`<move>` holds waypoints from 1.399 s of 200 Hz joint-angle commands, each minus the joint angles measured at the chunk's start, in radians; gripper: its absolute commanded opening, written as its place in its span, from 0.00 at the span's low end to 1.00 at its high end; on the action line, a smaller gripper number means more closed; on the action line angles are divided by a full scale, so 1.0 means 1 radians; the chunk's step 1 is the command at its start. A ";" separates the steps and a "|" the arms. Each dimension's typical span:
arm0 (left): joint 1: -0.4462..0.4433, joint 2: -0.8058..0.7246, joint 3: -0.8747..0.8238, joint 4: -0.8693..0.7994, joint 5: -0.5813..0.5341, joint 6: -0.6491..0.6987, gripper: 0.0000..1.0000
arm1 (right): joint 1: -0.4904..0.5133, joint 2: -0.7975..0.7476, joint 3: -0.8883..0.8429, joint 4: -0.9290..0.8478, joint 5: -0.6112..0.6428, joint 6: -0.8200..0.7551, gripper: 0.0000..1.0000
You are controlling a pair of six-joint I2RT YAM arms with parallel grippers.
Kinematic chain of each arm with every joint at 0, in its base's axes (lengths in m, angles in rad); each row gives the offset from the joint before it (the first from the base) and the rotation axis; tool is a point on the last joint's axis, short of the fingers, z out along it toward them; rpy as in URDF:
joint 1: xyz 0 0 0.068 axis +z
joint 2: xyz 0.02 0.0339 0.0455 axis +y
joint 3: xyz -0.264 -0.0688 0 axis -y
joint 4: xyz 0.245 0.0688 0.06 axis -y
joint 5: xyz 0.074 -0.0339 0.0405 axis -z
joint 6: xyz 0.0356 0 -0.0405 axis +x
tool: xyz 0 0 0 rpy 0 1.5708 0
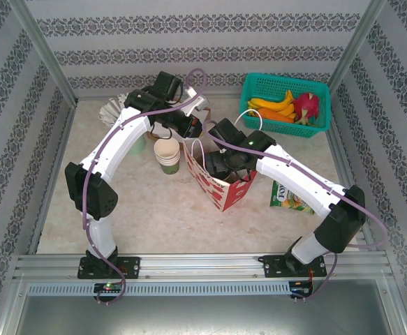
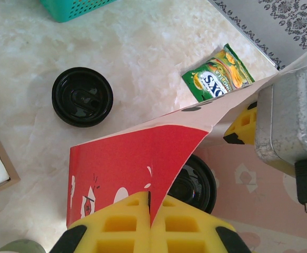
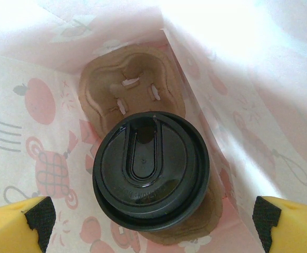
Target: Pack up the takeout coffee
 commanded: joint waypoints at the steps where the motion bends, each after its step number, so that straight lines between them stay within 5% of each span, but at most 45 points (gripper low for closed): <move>1: 0.002 0.005 0.003 -0.005 -0.008 0.010 0.00 | 0.022 -0.046 0.013 -0.005 0.006 -0.046 0.98; 92: 0.003 0.002 -0.002 0.010 -0.023 -0.016 0.00 | 0.041 -0.143 -0.005 0.046 -0.027 -0.137 0.98; 138: 0.002 -0.002 -0.010 0.017 -0.024 -0.019 0.00 | 0.041 -0.120 -0.018 0.034 0.055 -0.090 0.94; 222: 0.003 -0.002 -0.010 0.015 -0.024 -0.020 0.00 | 0.029 0.003 0.006 0.016 0.116 -0.010 0.33; 280: 0.004 -0.002 -0.010 0.014 -0.023 -0.018 0.00 | 0.015 0.073 0.021 0.034 0.061 -0.021 0.04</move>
